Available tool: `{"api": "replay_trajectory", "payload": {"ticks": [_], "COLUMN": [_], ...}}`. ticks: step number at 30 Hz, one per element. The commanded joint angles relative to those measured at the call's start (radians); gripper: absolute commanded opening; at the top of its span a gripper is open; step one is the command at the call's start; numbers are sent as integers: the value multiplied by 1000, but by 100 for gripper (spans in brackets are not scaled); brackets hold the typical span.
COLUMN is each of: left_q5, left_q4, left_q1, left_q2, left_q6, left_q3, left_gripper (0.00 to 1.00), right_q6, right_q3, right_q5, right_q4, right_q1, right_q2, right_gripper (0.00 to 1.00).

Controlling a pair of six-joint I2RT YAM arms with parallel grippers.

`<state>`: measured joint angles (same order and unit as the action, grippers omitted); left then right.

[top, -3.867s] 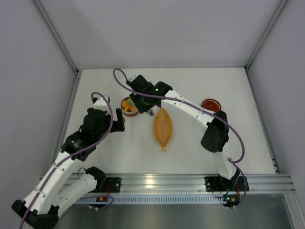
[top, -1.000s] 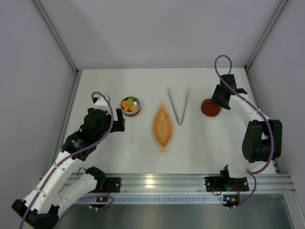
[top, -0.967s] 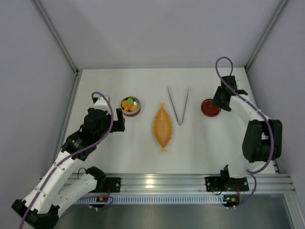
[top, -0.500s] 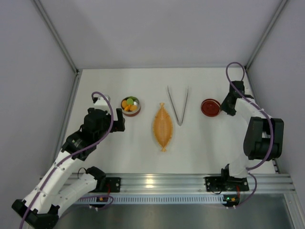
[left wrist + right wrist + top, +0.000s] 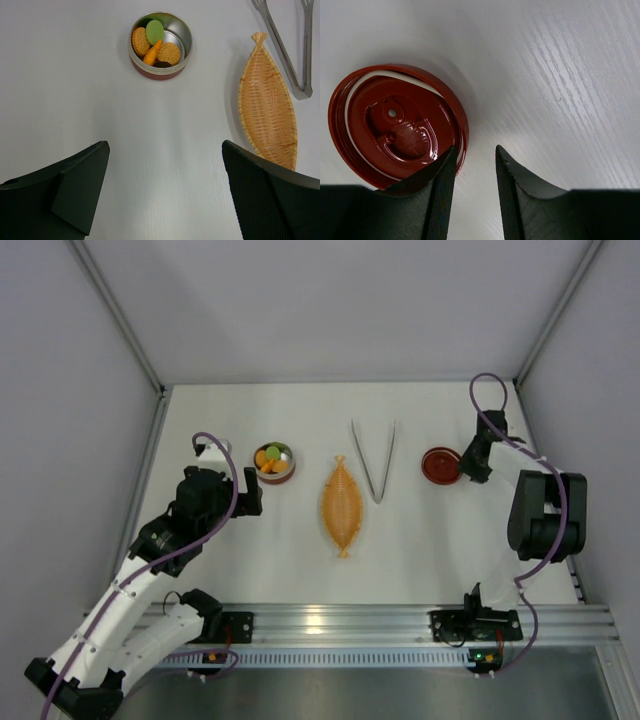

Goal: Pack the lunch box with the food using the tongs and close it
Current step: Pick up the box lid from the center of the board.

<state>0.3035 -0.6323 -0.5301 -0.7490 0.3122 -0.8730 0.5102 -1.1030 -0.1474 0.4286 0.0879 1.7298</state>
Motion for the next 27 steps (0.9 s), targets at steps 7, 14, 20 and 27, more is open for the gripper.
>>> {"api": "replay_trajectory", "payload": {"ticks": [7, 14, 20, 27], "left_q5": [0, 0, 2, 0], "left_q4": [23, 22, 22, 23], "left_q1": [2, 2, 2, 2], "left_q2": [-4, -4, -4, -4], "left_q6": [1, -1, 1, -1], "left_q3": [9, 9, 9, 8], "left_gripper": [99, 99, 99, 99], "right_q6": [16, 13, 8, 5], "right_q3": [-60, -52, -44, -23], "right_q5": [16, 12, 25, 72], "right_q4": [-73, -79, -90, -106], "right_q1": [7, 7, 7, 6], "right_q2": [42, 54, 71, 53], "right_gripper": [35, 31, 14, 0]}}
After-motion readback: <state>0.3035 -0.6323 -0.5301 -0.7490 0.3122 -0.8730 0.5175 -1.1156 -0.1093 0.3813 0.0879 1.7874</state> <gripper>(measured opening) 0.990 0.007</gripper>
